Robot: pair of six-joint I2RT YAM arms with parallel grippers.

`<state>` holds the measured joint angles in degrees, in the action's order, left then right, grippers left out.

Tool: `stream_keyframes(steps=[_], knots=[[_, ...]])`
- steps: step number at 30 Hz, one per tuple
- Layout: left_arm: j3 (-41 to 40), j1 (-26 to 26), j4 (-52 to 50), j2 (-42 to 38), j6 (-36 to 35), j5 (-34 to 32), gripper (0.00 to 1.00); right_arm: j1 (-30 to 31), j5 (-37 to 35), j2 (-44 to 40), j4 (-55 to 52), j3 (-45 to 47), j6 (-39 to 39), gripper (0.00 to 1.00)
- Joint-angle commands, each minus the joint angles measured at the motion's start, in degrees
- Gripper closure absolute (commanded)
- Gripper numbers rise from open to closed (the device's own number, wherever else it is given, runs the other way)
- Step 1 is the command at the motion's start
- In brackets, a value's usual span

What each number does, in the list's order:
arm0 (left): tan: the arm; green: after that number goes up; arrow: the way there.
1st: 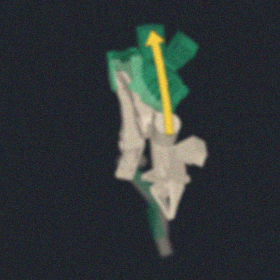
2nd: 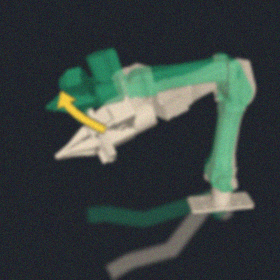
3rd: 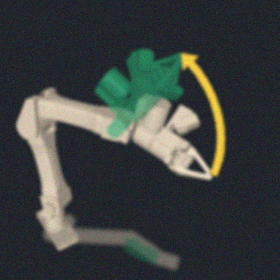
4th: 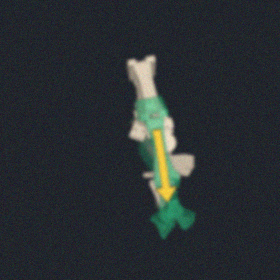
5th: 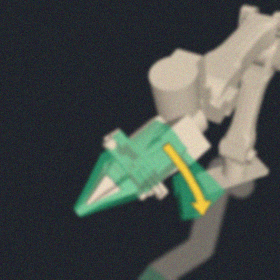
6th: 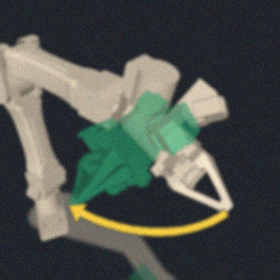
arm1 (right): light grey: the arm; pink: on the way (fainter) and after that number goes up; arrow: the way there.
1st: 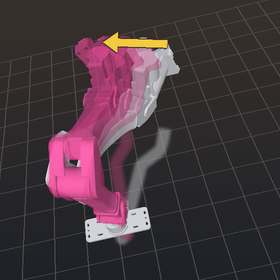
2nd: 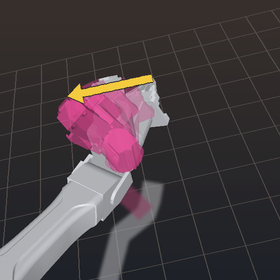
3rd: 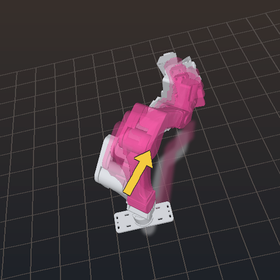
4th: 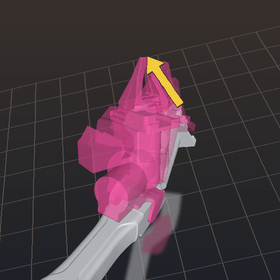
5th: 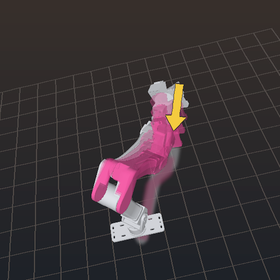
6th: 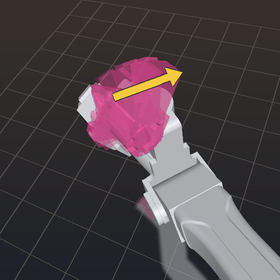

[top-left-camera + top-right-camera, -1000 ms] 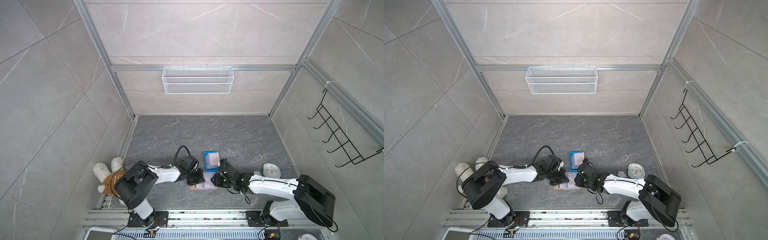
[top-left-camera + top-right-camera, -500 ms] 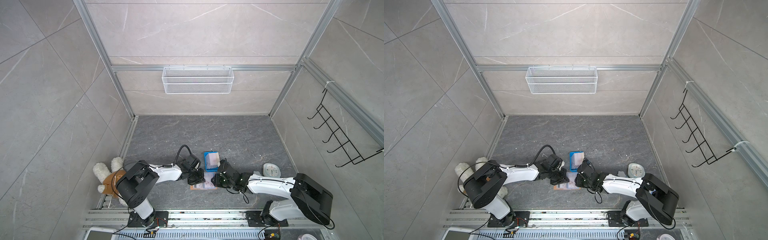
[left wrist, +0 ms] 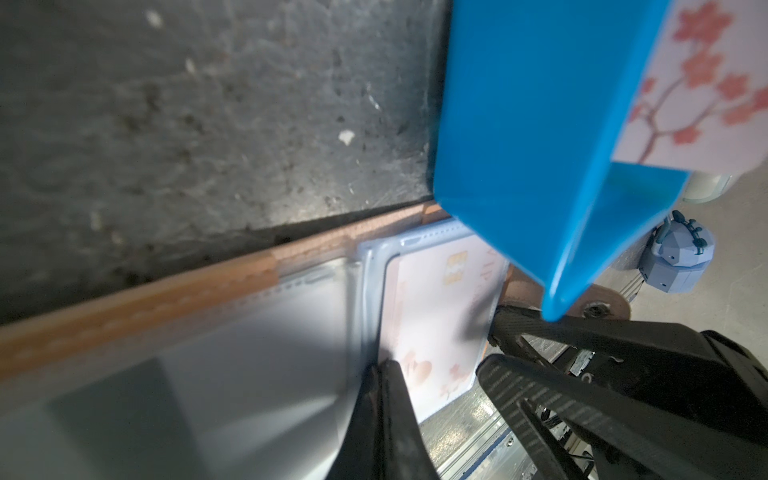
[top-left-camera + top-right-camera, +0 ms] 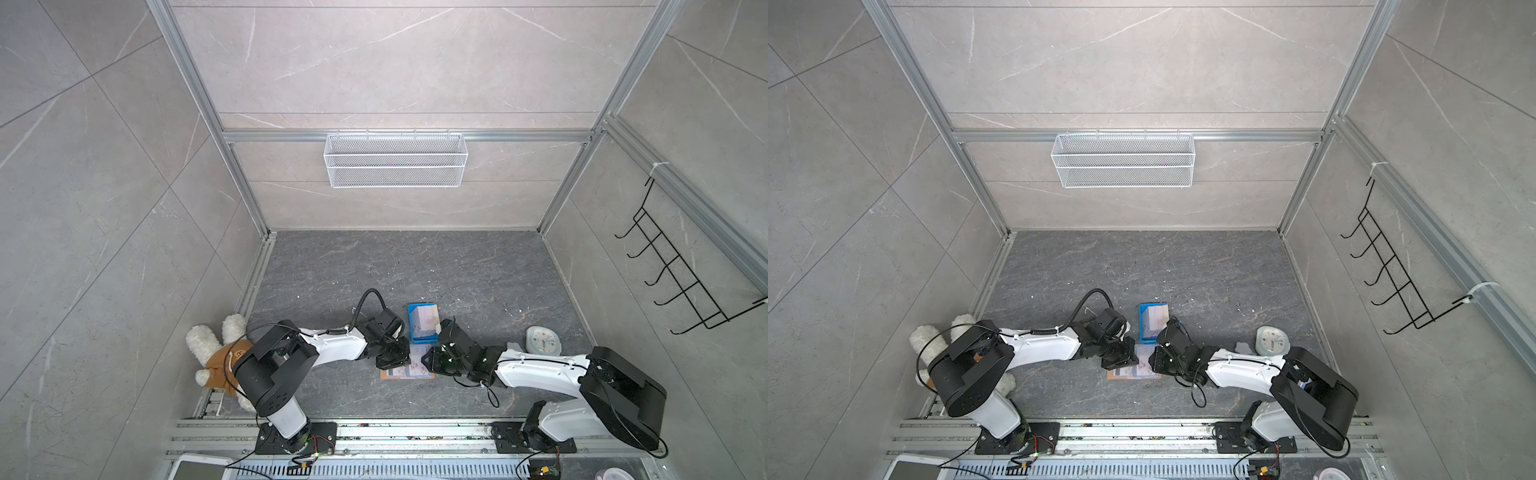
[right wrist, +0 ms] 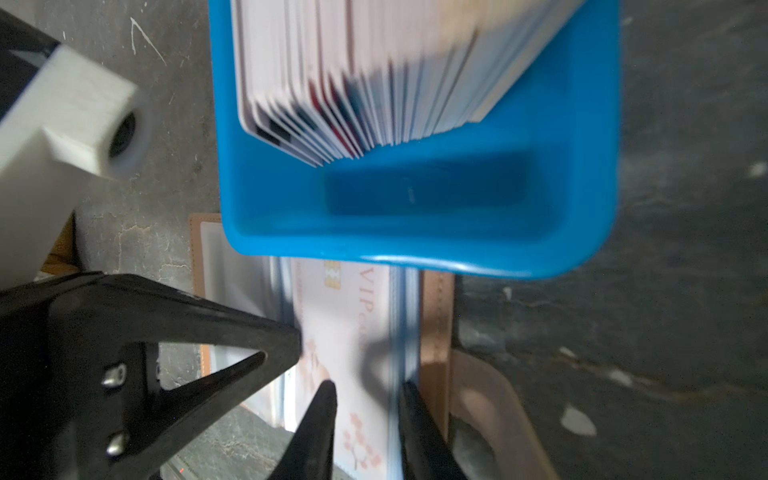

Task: Insert credit cards into a card holder
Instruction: Turn over the card slot in the card holder.

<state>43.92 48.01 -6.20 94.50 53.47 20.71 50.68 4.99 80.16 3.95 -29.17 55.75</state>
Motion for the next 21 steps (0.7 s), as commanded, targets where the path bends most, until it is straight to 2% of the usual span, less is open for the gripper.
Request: stream_keyframes(steps=[1, 14, 21], knots=[[-0.7, 0.2, -5.9, 1.9, -1.3, -3.8, 1.0, -0.1, 1.4, 0.7, 1.9, 0.9, 0.6, 0.73], [-1.6, 0.2, -3.6, 1.1, -0.3, -2.2, 1.0, -0.2, 3.2, -2.2, 7.7, 3.2, 0.0, 0.75], [-1.7, 0.0, -3.1, -0.4, 0.1, -1.7, 1.0, -0.2, 3.8, -2.8, 6.4, 1.8, -1.7, 0.76]])
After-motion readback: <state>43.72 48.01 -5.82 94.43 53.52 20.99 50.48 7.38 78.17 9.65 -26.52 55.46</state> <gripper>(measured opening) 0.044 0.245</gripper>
